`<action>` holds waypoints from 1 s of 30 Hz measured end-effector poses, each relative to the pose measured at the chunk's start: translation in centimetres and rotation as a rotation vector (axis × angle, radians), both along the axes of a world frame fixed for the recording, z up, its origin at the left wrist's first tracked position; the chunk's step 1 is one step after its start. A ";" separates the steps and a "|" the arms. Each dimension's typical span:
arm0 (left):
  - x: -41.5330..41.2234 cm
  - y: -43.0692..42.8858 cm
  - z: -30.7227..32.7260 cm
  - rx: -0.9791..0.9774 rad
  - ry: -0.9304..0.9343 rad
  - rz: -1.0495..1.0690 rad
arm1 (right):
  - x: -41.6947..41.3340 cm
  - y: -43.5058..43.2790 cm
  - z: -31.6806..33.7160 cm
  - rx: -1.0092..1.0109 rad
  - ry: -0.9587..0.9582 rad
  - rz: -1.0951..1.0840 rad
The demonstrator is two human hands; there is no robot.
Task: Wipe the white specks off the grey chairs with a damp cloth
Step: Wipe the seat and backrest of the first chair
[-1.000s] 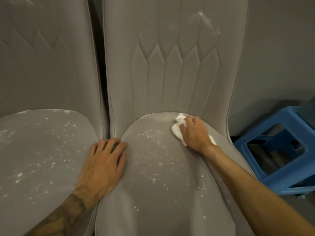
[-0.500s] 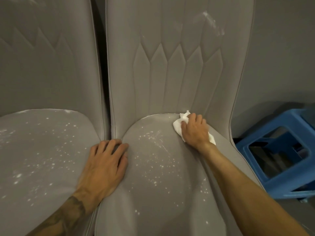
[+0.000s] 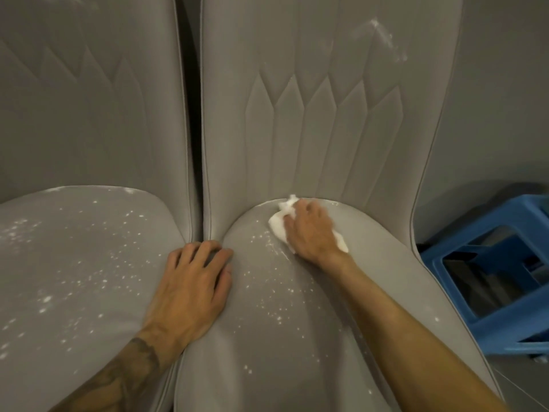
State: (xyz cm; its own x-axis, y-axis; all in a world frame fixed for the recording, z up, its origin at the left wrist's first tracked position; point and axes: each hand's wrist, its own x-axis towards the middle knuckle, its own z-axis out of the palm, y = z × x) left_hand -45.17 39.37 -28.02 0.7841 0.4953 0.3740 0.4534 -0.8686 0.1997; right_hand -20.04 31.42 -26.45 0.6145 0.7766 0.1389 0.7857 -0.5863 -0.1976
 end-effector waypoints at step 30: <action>-4.6 -1.2 1.6 -0.084 0.113 0.040 | -5.5 0.7 0.3 -0.030 -0.001 0.292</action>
